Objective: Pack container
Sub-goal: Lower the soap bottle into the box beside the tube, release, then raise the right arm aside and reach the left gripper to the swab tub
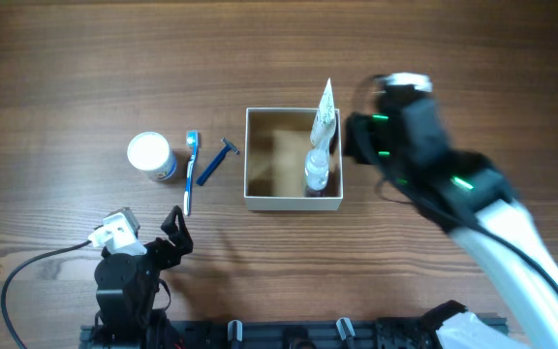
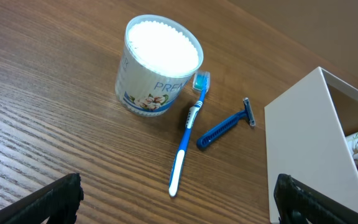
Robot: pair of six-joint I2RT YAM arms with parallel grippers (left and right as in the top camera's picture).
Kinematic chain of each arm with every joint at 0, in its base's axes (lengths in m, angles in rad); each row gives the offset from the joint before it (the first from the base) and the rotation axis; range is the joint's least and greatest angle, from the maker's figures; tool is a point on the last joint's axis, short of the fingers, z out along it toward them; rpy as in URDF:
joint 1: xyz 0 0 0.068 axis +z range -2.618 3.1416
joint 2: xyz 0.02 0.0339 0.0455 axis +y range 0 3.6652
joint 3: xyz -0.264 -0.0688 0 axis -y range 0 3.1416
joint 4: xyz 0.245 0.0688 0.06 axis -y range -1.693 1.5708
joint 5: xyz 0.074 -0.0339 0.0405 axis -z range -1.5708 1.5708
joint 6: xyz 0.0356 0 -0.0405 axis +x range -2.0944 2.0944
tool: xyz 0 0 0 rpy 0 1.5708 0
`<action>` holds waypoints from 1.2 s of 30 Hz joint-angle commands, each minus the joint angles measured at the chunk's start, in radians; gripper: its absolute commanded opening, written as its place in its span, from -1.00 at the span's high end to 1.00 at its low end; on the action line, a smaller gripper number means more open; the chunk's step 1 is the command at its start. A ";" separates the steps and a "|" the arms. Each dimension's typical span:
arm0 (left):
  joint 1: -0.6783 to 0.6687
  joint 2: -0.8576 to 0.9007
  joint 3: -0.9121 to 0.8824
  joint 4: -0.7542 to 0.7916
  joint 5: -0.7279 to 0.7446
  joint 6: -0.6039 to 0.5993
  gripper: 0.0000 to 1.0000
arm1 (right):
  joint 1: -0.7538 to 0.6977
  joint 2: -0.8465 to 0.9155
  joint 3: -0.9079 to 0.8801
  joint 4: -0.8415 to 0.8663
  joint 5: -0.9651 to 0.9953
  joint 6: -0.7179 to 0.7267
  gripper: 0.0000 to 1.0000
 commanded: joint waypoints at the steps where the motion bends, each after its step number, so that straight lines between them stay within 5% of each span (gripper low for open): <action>1: -0.005 -0.008 -0.002 0.004 0.005 0.002 -1.00 | -0.122 -0.140 0.016 -0.021 0.038 0.055 -0.86; 9: -0.005 -0.008 -0.003 0.004 0.005 0.002 -0.99 | -0.345 -0.199 0.016 -0.091 0.018 0.113 -0.99; 26: -0.004 0.012 0.058 0.147 0.057 -0.041 -0.99 | -0.537 0.061 0.016 -0.084 -0.268 0.105 -0.99; 36: -0.004 0.550 0.496 0.006 -0.079 -0.006 -0.99 | -0.537 0.195 0.016 -0.090 -0.267 0.064 -0.99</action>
